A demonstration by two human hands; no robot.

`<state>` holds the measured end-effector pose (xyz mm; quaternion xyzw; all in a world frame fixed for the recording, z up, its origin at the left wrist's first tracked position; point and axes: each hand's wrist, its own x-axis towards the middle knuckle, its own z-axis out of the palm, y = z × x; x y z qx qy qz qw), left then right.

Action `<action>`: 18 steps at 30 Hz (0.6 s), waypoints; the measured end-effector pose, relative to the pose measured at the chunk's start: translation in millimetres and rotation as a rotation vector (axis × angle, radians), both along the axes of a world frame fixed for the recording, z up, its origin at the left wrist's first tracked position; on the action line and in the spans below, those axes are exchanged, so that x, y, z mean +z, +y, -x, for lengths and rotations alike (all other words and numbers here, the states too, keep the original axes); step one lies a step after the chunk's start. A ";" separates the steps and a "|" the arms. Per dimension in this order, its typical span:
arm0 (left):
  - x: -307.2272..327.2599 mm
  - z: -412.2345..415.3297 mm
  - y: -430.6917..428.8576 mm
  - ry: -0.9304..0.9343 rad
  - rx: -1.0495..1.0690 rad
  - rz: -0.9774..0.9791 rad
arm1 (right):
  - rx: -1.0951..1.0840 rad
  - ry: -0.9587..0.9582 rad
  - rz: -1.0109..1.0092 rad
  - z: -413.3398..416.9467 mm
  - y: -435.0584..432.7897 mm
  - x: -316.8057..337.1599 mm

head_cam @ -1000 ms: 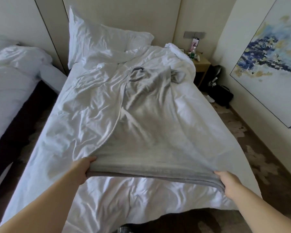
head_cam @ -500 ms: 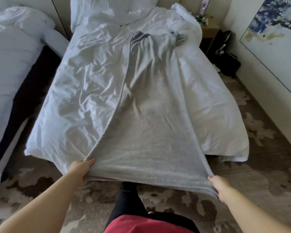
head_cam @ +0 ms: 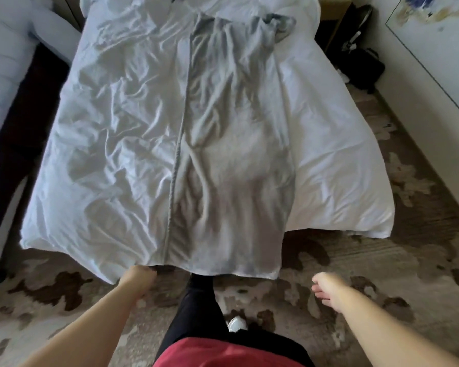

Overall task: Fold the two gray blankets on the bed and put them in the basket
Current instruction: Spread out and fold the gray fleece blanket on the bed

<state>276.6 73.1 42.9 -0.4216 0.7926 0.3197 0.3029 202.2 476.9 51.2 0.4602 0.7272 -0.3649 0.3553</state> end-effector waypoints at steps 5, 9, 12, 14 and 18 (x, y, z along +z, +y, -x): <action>17.6 101.9 -9.5 0.130 0.046 -0.007 | -0.049 0.095 0.026 80.8 -34.8 5.0; 15.6 190.2 -30.6 0.167 0.025 -0.049 | -0.053 0.138 0.068 154.5 -68.7 -2.2; -0.8 251.3 -50.0 0.176 0.010 -0.071 | -0.075 0.164 0.087 202.3 -90.5 -12.6; -12.6 284.9 -58.8 0.196 0.040 -0.122 | -0.102 0.161 0.099 225.6 -102.0 -20.2; -30.6 335.5 -67.6 0.235 0.168 -0.279 | -0.133 0.160 0.067 260.4 -130.7 -25.9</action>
